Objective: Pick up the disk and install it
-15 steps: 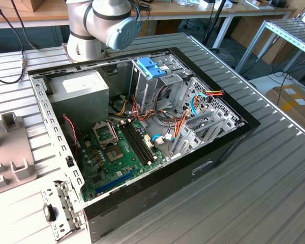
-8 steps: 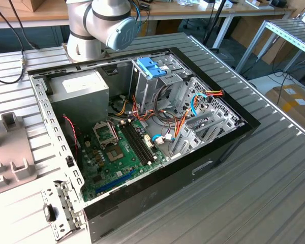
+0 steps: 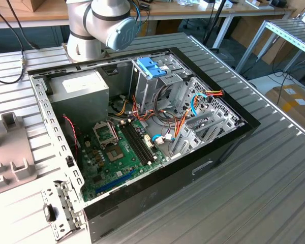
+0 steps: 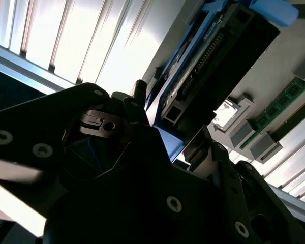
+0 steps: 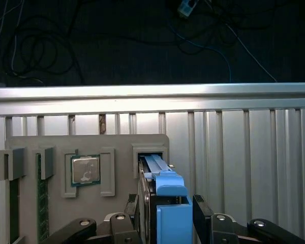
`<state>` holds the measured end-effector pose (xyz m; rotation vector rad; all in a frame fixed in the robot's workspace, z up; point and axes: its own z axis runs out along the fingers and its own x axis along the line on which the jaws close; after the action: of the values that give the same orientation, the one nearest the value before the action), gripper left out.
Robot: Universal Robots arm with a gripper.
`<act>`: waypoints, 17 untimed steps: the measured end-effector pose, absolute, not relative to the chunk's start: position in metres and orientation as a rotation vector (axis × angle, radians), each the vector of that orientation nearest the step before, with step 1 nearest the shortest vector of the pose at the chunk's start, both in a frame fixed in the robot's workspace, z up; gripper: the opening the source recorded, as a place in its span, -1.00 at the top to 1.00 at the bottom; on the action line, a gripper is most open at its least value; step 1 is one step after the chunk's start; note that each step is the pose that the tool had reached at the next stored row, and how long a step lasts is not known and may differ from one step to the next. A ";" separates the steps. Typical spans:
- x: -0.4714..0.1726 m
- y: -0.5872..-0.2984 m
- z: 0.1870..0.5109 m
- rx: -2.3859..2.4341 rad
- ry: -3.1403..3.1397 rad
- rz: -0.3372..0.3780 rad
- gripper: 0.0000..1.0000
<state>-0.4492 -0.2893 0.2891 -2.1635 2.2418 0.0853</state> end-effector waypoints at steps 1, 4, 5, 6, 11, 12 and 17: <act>-0.449 -0.289 0.289 -2.163 2.242 0.085 -0.08; -0.450 -0.289 0.289 -2.163 2.242 0.085 -0.08; -0.450 -0.289 0.289 -2.164 2.242 0.085 -0.08; -0.450 -0.289 0.289 -2.163 2.242 0.085 -0.08; -0.453 -0.289 0.289 -2.163 2.242 0.085 -0.08; -0.453 -0.289 0.289 -2.163 2.242 0.085 -0.08; -0.456 -0.289 0.288 -2.163 2.242 0.085 -0.08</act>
<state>-0.4557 -0.2893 0.2884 -2.1635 2.2418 0.0853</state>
